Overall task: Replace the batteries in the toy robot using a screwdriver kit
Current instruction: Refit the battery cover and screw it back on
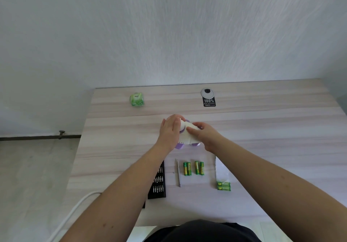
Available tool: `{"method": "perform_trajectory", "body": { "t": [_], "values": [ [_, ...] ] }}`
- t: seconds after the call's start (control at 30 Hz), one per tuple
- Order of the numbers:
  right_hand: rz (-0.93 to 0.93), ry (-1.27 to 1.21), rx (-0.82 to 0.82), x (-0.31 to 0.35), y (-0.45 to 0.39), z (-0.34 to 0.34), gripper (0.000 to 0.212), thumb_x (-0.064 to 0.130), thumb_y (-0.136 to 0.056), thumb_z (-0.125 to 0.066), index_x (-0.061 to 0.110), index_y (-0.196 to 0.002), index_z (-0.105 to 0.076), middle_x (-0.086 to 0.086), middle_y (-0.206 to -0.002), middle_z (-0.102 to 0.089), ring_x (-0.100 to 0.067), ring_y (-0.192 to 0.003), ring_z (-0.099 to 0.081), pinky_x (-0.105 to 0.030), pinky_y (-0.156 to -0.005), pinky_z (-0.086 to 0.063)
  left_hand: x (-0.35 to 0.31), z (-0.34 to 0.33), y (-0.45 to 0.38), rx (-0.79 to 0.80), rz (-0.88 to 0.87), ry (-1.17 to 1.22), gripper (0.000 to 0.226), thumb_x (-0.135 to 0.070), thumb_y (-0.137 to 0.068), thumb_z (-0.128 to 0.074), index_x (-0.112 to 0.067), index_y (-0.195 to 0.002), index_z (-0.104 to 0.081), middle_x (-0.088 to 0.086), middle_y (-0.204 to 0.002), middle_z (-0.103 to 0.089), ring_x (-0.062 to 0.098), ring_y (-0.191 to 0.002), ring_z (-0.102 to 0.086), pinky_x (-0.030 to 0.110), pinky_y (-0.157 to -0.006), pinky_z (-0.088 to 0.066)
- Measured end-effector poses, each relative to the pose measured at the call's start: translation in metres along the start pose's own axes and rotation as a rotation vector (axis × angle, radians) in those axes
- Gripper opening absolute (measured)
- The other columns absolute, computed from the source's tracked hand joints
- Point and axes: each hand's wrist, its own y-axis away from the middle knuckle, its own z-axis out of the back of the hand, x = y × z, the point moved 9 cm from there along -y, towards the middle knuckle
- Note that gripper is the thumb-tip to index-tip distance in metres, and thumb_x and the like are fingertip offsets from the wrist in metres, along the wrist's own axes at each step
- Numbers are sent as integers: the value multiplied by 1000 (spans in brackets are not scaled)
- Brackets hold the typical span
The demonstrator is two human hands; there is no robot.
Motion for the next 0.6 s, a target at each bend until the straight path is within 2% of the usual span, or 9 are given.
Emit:
{"method": "perform_trajectory", "body": {
  "t": [0.13, 0.33, 0.47, 0.53, 0.6],
  "values": [
    [49, 9, -25, 2, 4, -1, 43, 23, -89, -68, 9, -127, -53, -10, -118, -57, -20, -94, -58, -37, -69, -58, -3, 1, 1, -2, 10, 12, 40, -30, -95, -18, -19, -92, -56, -3, -105, -64, -19, -95, -38, 49, -109, -27],
    [100, -8, -90, 3, 10, 2, 39, 25, -90, -65, 11, -125, -54, -8, -116, -58, -24, -97, -59, -34, -66, -59, -5, 3, 1, -9, 4, 12, 43, -29, -95, -19, -14, -96, -58, -1, -105, -62, -22, -94, -36, 47, -108, -28],
    [158, 37, -41, 1, 13, 1, 39, 27, -91, -64, 14, -125, -53, -9, -113, -61, -26, -98, -62, -32, -65, -57, -6, 3, 1, -9, -12, -7, 43, -29, -95, -19, -13, -95, -59, -4, -100, -61, -21, -93, -38, 38, -101, -32],
    [172, 71, -8, -3, 16, 1, 39, 27, -92, -63, 18, -128, -52, -8, -110, -63, -23, -91, -64, -34, -73, -58, -7, 3, 3, -2, -30, -21, 43, -29, -95, -19, -13, -95, -59, -8, -98, -58, -21, -93, -39, 34, -97, -33],
    [169, 57, 31, -5, 19, 0, 37, 22, -93, -61, 20, -129, -52, -4, -104, -64, -19, -80, -63, -28, -74, -55, -8, 4, 3, 12, -40, -35, 42, -28, -95, -19, -14, -95, -59, -9, -98, -57, -19, -93, -39, 32, -95, -33]
  ]
}}
